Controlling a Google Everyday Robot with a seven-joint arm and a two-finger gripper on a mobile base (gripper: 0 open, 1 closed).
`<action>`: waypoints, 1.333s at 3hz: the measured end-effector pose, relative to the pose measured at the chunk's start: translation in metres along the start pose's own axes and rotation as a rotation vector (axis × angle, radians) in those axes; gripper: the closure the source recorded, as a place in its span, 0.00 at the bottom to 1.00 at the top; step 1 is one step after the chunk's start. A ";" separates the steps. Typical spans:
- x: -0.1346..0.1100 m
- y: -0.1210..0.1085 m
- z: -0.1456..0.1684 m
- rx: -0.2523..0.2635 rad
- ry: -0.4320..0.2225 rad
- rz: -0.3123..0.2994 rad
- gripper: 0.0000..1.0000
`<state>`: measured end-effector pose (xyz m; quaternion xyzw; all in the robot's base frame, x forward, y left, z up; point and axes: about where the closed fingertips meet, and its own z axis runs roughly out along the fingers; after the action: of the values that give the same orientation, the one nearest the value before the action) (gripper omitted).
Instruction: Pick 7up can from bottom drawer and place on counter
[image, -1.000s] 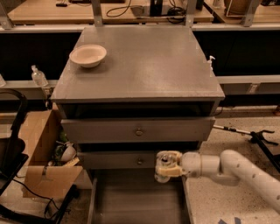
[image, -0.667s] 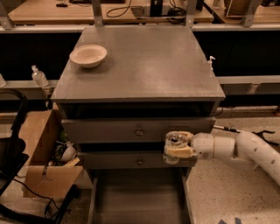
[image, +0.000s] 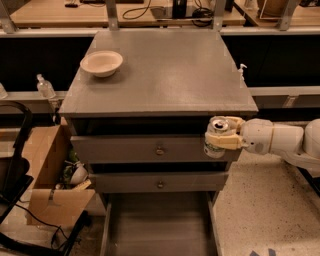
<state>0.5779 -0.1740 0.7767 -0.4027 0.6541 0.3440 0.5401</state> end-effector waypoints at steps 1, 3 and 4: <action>0.000 0.000 0.000 0.000 0.000 0.000 1.00; -0.105 0.022 -0.009 -0.006 0.055 -0.099 1.00; -0.169 -0.002 -0.007 0.017 0.075 -0.129 1.00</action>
Offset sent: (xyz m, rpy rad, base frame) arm -0.0190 0.0128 0.0712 -0.0252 -0.0576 0.0362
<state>0.5923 -0.1548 0.9441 -0.4520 0.6494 0.2874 0.5398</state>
